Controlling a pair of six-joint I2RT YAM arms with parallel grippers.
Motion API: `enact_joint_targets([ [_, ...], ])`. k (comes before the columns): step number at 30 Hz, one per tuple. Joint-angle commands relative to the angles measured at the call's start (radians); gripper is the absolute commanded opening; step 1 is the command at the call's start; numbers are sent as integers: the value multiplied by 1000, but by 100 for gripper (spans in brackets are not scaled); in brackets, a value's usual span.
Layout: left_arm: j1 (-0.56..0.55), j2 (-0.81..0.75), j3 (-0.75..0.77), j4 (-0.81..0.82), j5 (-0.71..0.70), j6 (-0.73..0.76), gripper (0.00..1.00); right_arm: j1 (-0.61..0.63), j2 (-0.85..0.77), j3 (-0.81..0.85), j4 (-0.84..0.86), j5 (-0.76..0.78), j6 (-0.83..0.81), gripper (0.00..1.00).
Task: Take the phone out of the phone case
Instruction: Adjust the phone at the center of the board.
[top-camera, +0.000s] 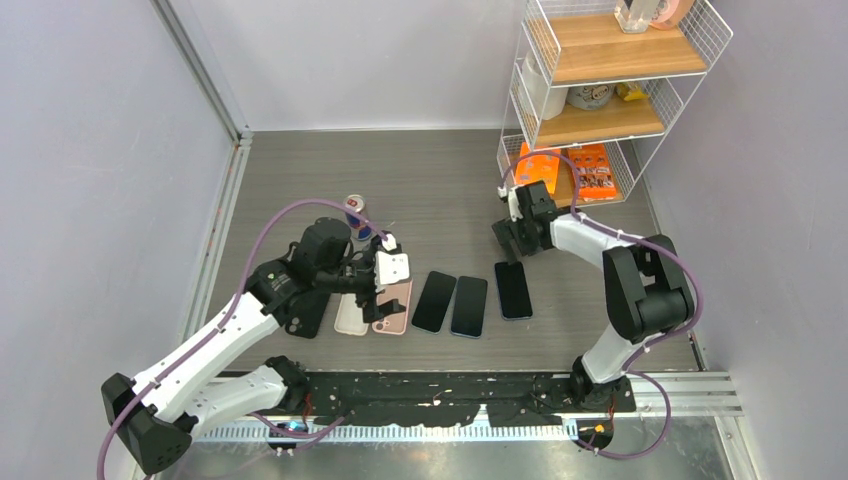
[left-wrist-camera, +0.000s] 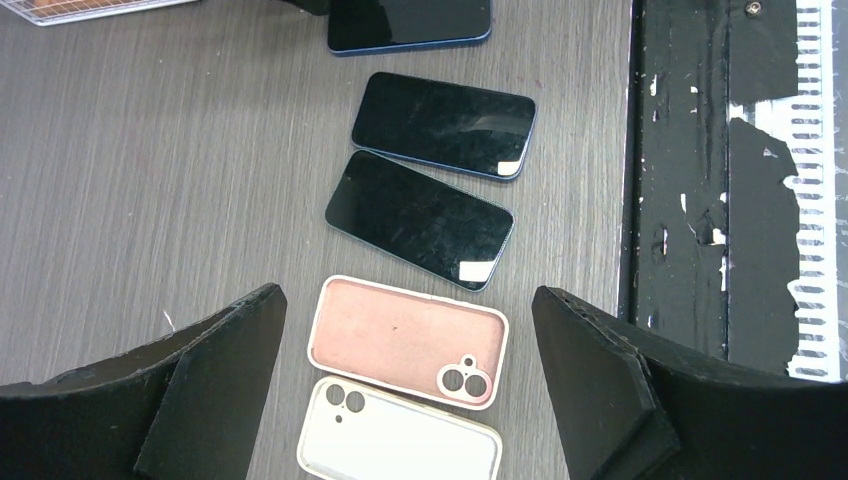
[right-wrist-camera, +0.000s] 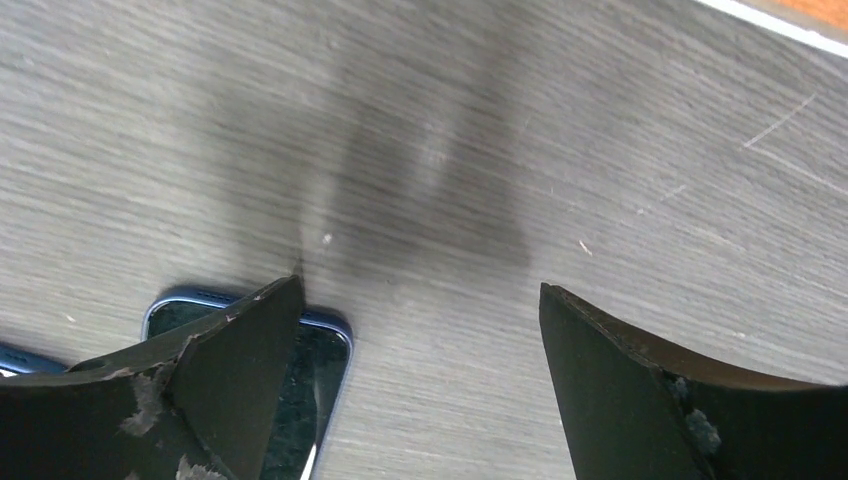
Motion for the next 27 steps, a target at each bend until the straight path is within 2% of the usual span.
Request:
enact_joint_targets([
  [1,2,-18,-2,39,4,15,98,5,-65,-28,-56,35,-39,94],
  [27,3,-21,-14,42,-6,11,99,64,-183,-102,-134,-25,-74,93],
])
